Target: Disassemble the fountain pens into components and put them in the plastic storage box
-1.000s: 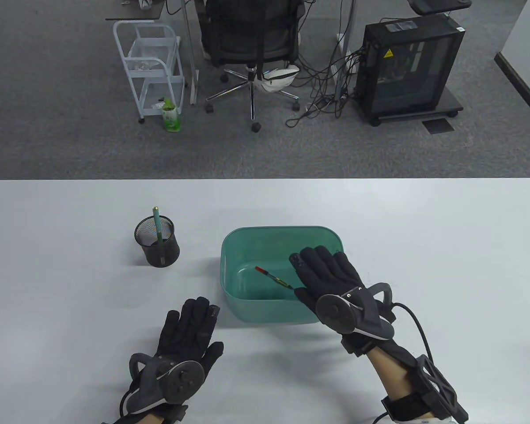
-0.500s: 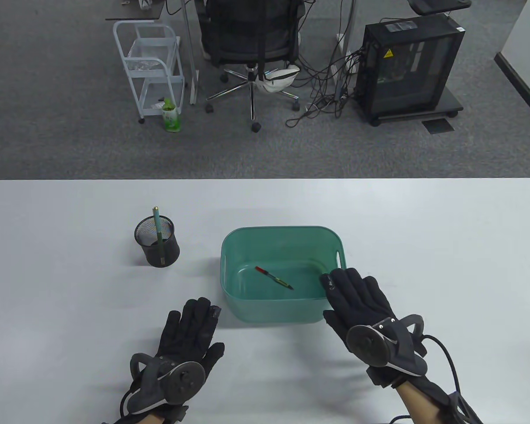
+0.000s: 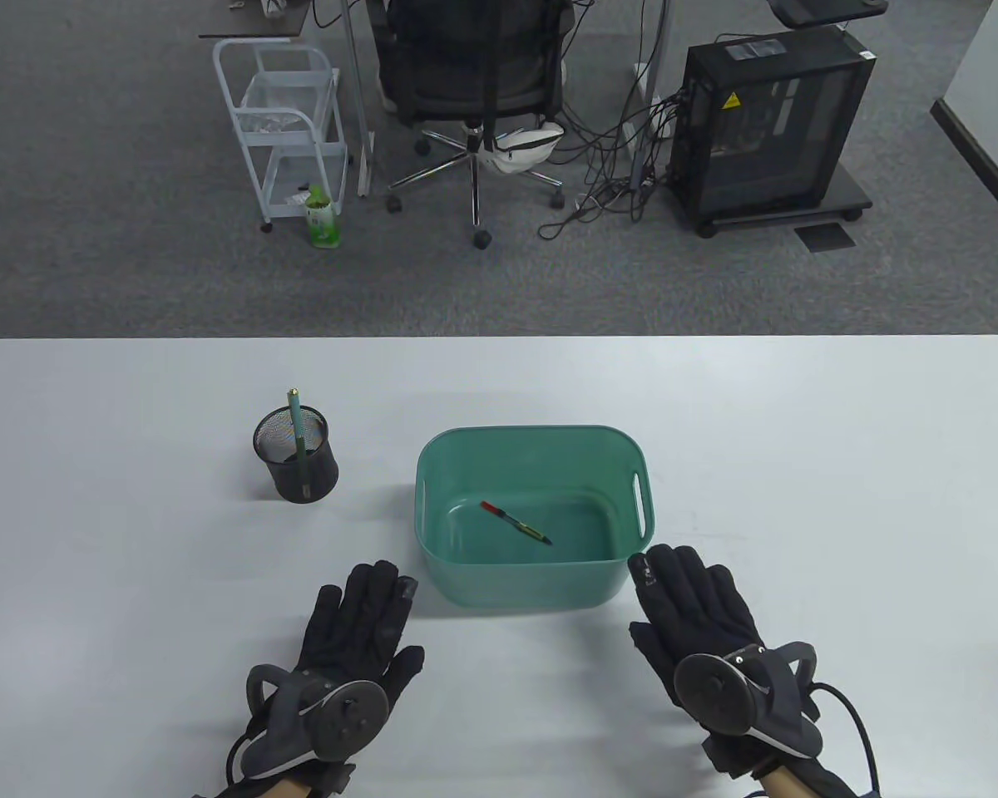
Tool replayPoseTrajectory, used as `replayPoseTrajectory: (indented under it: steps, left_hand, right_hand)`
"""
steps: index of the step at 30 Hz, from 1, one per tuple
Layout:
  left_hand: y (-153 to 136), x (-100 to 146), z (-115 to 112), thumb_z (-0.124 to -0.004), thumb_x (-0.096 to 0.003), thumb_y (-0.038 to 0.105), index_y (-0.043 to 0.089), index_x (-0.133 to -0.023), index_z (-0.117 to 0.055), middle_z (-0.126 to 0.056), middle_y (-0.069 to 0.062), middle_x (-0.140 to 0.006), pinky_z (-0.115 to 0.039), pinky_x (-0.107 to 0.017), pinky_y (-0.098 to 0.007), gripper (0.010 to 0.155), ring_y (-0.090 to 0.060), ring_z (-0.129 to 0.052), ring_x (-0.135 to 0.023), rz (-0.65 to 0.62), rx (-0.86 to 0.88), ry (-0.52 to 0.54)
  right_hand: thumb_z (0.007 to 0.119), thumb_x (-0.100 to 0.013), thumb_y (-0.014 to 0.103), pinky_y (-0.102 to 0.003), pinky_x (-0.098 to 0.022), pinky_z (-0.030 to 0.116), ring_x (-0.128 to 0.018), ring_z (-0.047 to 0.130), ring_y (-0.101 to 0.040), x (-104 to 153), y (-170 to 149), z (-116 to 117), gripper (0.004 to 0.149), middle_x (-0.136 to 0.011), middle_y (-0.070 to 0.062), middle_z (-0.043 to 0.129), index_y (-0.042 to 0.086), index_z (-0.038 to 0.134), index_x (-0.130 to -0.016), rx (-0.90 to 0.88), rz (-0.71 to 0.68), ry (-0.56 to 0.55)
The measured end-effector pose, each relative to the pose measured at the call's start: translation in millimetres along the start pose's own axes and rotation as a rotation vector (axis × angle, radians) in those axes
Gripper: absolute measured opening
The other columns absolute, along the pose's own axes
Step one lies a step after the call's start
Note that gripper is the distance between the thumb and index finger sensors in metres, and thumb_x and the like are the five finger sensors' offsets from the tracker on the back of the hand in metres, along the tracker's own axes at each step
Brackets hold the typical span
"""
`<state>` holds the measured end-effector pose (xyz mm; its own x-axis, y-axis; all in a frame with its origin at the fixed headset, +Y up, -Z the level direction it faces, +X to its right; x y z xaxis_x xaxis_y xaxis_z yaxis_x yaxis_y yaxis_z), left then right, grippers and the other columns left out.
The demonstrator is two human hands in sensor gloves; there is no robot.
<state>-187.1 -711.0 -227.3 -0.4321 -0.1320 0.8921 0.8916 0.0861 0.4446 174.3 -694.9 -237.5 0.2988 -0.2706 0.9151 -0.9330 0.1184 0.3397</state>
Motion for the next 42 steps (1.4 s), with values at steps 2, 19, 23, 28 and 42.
replayPoseTrajectory:
  steps: [2,19,23,28,42]
  left_hand:
    - [0,0,0,-0.04,-0.0675,0.051,0.012,-0.128,-0.029,-0.028,-0.015,-0.135,-0.017,-0.087,-0.054,0.072,-0.038,-0.026,-0.123,0.003,0.002,-0.002]
    - [-1,-1,0,-0.039,-0.0674,0.051,0.012,-0.127,-0.03,-0.028,-0.016,-0.135,-0.017,-0.087,-0.055,0.072,-0.039,-0.026,-0.122,0.008,-0.012,-0.002]
    - [-1,-1,-1,-0.039,-0.0674,0.051,0.012,-0.127,-0.03,-0.028,-0.015,-0.135,-0.017,-0.087,-0.055,0.072,-0.039,-0.026,-0.122,0.009,-0.015,-0.013]
    - [-1,-1,-1,-0.039,-0.0674,0.051,0.011,-0.128,-0.029,-0.028,-0.016,-0.135,-0.017,-0.087,-0.055,0.073,-0.039,-0.026,-0.122,0.009,-0.017,-0.018]
    - [-17,-9,14,-0.043,-0.0679,0.051,0.013,-0.128,-0.034,-0.03,-0.015,-0.135,-0.016,-0.088,-0.056,0.071,-0.038,-0.027,-0.123,0.077,0.021,0.017]
  right_hand:
    - [0.049,-0.059,0.048,-0.048,-0.085,0.035,-0.114,0.043,-0.03,3,0,5,0.066,-0.124,-0.006,0.04,0.023,0.04,-0.119,-0.004,0.005,0.004]
    - [0.049,-0.058,0.048,-0.048,-0.084,0.035,-0.114,0.041,-0.031,11,-8,24,0.066,-0.123,-0.005,0.038,0.023,0.039,-0.118,-0.015,0.019,0.028]
    - [0.049,-0.058,0.048,-0.048,-0.084,0.035,-0.114,0.041,-0.031,12,-9,22,0.066,-0.123,-0.006,0.038,0.023,0.039,-0.118,-0.014,0.022,0.015]
    - [0.049,-0.058,0.048,-0.048,-0.084,0.035,-0.114,0.041,-0.031,13,-9,22,0.066,-0.123,-0.006,0.038,0.023,0.039,-0.118,-0.018,0.027,0.009]
    - [0.049,-0.058,0.048,-0.048,-0.084,0.034,-0.114,0.041,-0.031,15,-12,19,0.066,-0.123,-0.006,0.038,0.023,0.039,-0.118,-0.026,0.037,-0.012]
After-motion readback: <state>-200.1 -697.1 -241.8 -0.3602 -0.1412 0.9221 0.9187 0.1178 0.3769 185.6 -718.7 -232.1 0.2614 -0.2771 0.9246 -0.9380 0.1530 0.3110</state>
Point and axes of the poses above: the tracker on the back of each hand, its own y axis roughly to the thumb side, its own x axis roughly from the fingertips to the wrist, z = x × y, the point moved 1 cm from there along -x, roughly from the wrist to the fingertips
